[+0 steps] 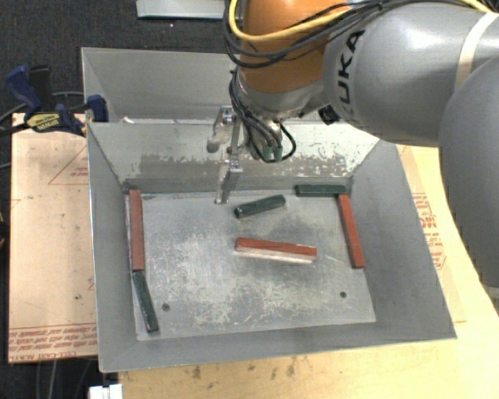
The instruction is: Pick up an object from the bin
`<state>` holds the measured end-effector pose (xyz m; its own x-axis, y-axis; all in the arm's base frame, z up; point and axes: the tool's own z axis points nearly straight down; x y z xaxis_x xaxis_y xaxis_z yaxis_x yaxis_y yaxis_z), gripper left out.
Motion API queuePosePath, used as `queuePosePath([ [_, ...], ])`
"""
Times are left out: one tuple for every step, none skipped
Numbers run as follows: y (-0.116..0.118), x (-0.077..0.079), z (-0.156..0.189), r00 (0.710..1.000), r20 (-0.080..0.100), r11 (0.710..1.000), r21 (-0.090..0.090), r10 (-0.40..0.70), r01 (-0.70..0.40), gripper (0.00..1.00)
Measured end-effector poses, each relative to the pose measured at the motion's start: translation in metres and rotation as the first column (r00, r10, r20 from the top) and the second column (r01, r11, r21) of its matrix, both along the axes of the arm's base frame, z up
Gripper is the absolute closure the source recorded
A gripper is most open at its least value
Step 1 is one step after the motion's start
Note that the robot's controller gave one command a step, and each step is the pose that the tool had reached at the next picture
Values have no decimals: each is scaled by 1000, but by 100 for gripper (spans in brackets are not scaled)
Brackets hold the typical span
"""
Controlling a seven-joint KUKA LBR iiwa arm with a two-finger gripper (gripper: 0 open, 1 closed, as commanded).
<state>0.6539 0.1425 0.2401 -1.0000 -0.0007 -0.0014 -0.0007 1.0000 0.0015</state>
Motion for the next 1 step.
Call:
queuePosePath([
  [-40, -6, -67, 998, 3, 998, 1, -61, 61, 0],
])
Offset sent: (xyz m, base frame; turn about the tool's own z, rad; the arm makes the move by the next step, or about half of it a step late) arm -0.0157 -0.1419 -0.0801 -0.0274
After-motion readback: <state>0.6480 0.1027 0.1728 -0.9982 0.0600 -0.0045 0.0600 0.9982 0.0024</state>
